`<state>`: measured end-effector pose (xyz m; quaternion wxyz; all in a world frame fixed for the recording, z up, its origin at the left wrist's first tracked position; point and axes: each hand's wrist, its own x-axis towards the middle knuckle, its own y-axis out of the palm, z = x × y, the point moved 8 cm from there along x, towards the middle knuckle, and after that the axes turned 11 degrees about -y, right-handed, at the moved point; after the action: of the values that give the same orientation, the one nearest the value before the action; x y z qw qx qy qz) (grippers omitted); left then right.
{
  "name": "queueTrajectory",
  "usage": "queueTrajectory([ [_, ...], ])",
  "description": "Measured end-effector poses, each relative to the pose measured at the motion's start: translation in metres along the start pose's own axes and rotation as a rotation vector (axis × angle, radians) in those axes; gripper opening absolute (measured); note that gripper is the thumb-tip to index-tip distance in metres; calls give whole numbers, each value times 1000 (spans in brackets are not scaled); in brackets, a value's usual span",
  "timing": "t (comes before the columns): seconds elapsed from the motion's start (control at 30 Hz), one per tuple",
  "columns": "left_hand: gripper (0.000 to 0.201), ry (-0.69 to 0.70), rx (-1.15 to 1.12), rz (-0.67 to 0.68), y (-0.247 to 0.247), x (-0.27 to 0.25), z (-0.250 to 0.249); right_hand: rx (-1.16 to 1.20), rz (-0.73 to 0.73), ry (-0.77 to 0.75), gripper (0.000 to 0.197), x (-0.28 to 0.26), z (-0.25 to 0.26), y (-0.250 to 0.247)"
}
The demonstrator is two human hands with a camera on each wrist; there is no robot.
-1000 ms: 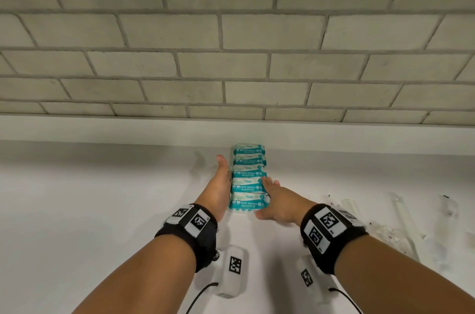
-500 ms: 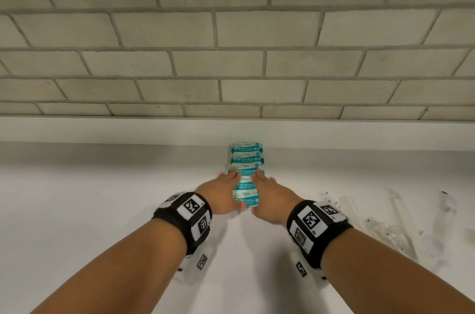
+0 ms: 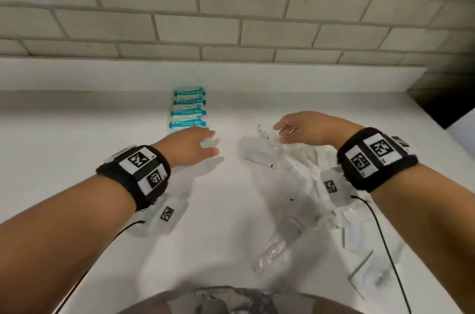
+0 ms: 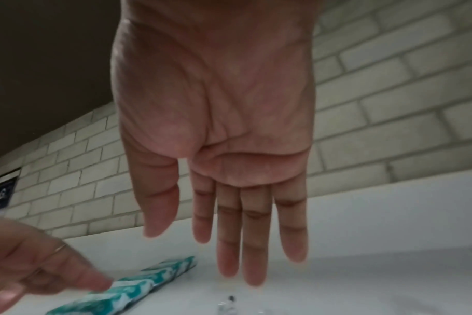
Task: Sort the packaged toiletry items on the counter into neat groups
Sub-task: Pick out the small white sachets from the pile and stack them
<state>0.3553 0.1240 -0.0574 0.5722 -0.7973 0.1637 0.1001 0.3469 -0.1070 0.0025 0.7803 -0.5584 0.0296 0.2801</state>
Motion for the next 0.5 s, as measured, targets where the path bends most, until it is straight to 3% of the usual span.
queueTrajectory([
  [0.07,62,65,73,109,22,-24,-31,-94,65,56,31,-44,-20,4],
  [0.17,57,207,151,249,56,-61,-79,-125,292,76,7,-100,-28,43],
  [0.27,49,272,243,303,89,-85,-111,-178,583,40,20,-147,-23,101],
  [0.33,44,254,292,285,108,-93,-123,-247,692,0,32,-165,-26,130],
  [0.4,51,210,314,251,116,-98,-132,-243,623,-42,39,-167,-39,136],
  [0.5,71,121,331,229,124,-106,-144,-117,267,-62,45,-162,-64,106],
])
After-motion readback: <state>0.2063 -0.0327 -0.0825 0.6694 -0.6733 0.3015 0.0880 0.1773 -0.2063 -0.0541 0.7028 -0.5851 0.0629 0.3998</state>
